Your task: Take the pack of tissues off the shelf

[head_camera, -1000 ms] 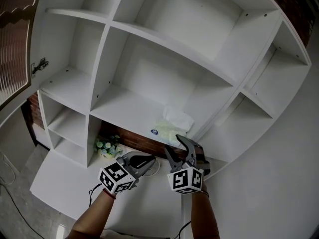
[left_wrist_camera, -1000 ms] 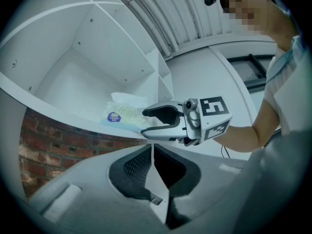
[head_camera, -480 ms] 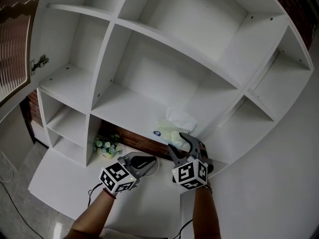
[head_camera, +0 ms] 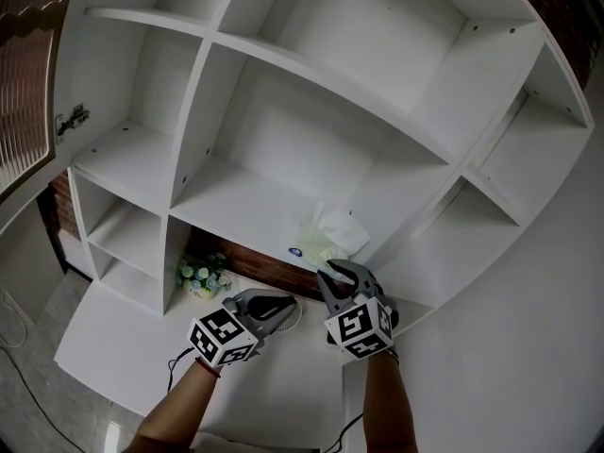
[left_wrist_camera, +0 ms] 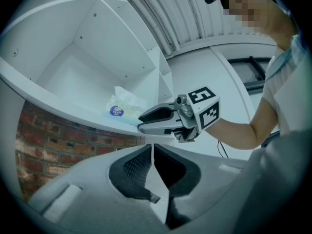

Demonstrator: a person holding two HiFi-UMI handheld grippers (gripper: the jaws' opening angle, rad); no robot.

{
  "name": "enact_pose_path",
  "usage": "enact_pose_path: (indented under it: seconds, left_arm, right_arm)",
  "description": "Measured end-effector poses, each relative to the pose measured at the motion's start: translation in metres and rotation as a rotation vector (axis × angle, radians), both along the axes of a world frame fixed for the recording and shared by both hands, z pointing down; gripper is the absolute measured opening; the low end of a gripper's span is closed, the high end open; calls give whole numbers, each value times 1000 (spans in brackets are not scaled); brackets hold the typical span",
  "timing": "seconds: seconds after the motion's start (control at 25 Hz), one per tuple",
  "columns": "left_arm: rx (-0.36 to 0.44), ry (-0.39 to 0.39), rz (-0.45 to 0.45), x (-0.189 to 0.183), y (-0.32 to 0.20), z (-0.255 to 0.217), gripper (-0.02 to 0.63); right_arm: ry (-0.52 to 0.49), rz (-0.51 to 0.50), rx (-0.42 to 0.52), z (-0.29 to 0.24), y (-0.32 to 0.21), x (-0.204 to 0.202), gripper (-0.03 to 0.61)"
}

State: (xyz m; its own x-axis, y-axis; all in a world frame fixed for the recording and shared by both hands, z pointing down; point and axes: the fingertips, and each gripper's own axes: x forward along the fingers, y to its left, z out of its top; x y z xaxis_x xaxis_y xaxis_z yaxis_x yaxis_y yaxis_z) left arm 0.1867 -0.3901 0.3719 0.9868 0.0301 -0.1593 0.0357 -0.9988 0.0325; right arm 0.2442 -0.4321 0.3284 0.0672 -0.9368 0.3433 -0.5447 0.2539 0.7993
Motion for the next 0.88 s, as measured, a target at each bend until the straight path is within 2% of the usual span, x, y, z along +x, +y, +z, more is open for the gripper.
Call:
enact_pose_path:
  seconds: [0.32, 0.64, 0.88]
  left_arm:
    - [-1, -1, -6, -5, 8, -1, 11]
    - [2, -5, -19, -15, 15, -1, 11]
    - [3, -8, -30, -19, 20, -1, 11]
  right_arm:
    - [-9, 21, 23, -1, 3, -2, 69]
    - [37, 45, 92, -6, 10, -6, 43]
    - [20, 46, 184, -13, 20, -13, 40]
